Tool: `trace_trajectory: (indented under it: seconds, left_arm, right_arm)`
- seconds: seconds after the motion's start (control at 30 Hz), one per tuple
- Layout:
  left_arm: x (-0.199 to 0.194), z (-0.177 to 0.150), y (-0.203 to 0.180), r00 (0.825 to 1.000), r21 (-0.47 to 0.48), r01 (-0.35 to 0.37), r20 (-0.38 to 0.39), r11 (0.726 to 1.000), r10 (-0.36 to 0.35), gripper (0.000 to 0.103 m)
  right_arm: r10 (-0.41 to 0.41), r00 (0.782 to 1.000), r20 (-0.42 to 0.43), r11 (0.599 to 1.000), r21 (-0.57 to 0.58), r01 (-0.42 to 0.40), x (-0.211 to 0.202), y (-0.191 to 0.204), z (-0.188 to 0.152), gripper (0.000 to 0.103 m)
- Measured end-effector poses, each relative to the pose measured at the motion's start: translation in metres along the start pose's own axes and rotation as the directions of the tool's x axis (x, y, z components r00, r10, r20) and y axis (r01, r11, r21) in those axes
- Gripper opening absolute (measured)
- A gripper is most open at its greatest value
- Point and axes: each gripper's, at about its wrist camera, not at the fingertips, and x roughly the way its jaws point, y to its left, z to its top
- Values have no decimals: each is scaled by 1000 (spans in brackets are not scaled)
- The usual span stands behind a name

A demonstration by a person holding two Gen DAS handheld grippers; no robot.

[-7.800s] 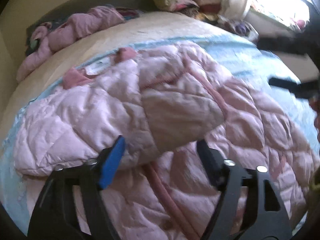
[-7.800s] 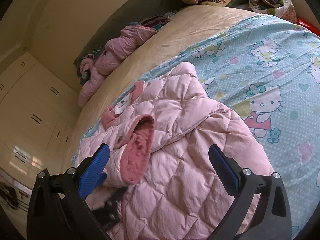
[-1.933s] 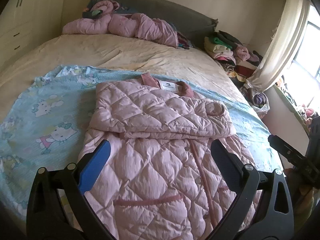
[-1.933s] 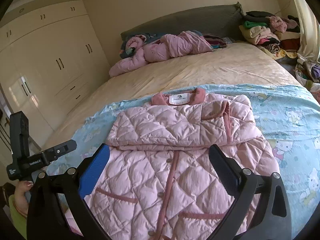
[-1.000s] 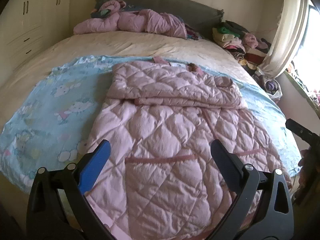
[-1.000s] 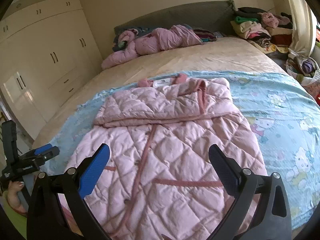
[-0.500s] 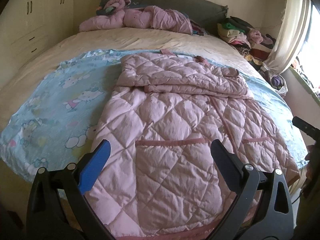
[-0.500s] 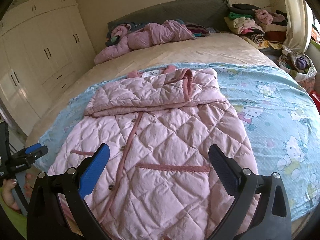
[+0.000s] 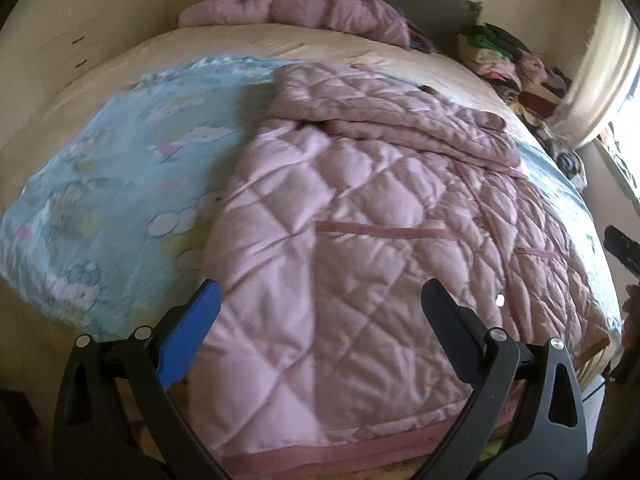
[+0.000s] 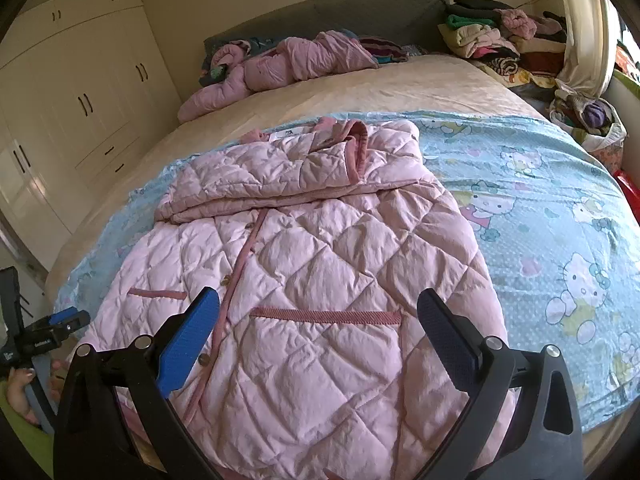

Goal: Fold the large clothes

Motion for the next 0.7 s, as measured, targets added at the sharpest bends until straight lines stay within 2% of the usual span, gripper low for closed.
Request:
trace_trajectory:
  seconds: [0.23, 0.43, 0.6, 0.67, 0.7]
  left_arm:
    - [2, -16, 34, 999, -64, -4, -43, 998, 1, 94]
    - [3, -32, 55, 993, -154, 87, -64, 984, -98, 93]
    - [7, -44, 57, 987, -168, 117, -86, 979, -132, 93]
    - [10, -49, 53, 985, -170, 123, -98, 978, -141, 89]
    - [11, -51, 51, 984, -166, 126, -102, 978, -144, 81]
  right_arm:
    - [-2, 1000, -11, 1000, 16, 2, 2, -7, -6, 99]
    - [-3, 1000, -10, 999, 32, 3, 0, -14, -10, 99]
    - [-9, 1000, -5, 999, 43, 9, -5, -21, -13, 99]
    - [-13, 1000, -6, 999, 49, 13, -7, -24, -15, 99]
    - [-15, 1000, -6, 999, 51, 16, -8, -26, -16, 99]
